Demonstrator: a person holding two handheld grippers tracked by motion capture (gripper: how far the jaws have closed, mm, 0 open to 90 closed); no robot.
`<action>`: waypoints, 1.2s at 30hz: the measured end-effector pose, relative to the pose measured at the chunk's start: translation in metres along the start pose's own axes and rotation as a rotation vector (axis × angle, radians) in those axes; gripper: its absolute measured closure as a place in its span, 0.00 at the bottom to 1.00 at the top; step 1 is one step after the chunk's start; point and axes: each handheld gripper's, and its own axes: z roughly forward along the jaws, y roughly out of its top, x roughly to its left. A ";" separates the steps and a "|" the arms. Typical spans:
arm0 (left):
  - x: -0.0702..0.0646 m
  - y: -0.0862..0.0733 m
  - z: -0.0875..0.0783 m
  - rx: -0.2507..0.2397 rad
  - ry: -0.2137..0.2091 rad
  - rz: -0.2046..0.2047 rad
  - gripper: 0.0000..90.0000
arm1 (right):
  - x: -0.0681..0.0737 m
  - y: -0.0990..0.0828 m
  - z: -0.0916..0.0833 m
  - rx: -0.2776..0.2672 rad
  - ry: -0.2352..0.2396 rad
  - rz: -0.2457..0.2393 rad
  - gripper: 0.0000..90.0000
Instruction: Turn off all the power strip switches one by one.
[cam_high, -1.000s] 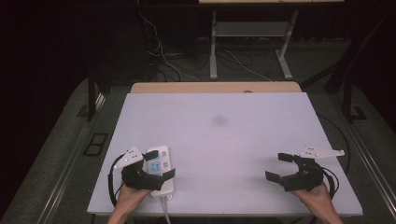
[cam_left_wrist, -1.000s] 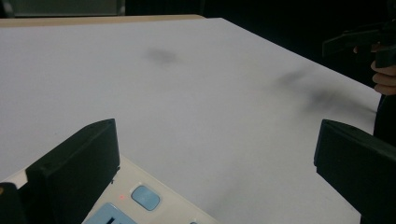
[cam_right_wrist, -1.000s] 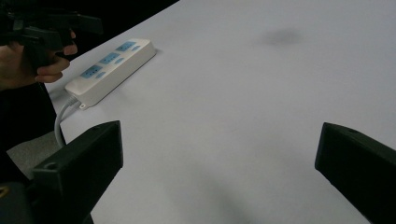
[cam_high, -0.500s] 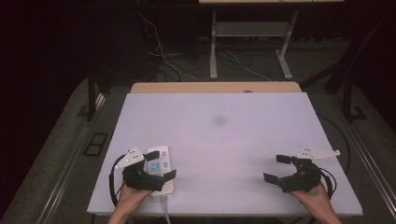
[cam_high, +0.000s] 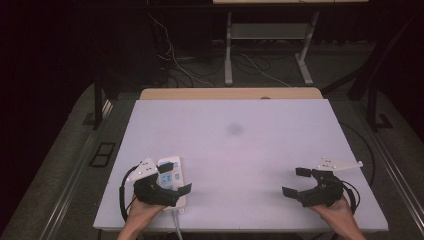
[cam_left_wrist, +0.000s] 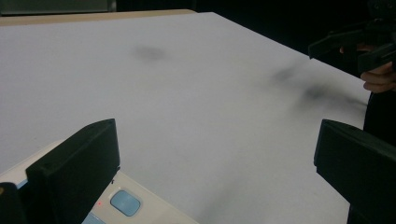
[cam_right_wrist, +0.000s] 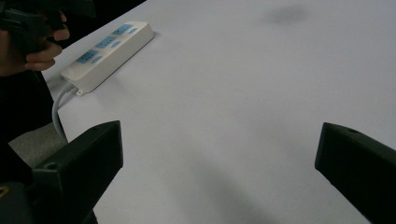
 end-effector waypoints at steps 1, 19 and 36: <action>0.000 0.000 0.000 0.004 -0.001 0.001 0.00 | 0.000 0.000 0.001 0.010 0.001 0.000 0.01; 0.001 0.014 -0.010 0.080 0.043 -0.011 0.00 | 0.000 -0.002 0.003 0.028 0.001 -0.007 0.01; 0.007 0.021 -0.001 0.212 0.025 0.011 0.00 | -0.001 -0.002 0.002 0.035 -0.005 -0.009 0.01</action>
